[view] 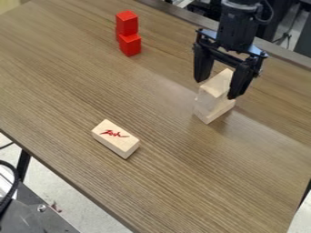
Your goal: Put the arch on the table
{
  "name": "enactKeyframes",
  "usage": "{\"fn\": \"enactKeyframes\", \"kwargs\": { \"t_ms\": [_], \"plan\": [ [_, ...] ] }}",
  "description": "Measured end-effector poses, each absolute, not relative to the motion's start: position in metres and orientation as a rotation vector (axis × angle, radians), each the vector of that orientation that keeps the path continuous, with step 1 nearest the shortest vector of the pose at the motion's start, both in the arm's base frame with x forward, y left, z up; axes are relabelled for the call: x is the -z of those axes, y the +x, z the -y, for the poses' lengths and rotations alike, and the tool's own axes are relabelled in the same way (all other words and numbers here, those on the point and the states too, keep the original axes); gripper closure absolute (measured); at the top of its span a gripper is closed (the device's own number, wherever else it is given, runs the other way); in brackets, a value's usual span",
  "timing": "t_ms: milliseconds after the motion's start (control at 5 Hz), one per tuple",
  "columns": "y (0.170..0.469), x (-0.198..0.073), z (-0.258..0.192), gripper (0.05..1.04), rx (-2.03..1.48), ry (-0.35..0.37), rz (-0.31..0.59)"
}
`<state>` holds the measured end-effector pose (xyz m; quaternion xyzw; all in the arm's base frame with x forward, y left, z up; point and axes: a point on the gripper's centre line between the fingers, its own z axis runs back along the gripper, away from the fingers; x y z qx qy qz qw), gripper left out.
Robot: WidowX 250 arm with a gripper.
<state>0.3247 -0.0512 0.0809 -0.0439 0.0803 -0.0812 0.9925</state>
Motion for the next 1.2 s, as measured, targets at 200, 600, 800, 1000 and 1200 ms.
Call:
{"fn": "enactKeyframes", "kwargs": {
  "t_ms": [200, 600, 800, 1000, 1200],
  "plan": [
    [0.322, -0.071, 0.051, 0.085, 0.163, -0.087, -0.193],
    [0.312, -0.055, 0.049, 0.13, 0.189, -0.069, -0.219],
    [0.307, -0.056, 0.048, 0.383, 0.209, -0.074, -0.192],
    [0.306, -0.056, 0.048, 0.498, 0.216, -0.074, -0.185],
    [0.306, -0.056, 0.045, 0.498, 0.211, -0.077, -0.185]
  ]
}}
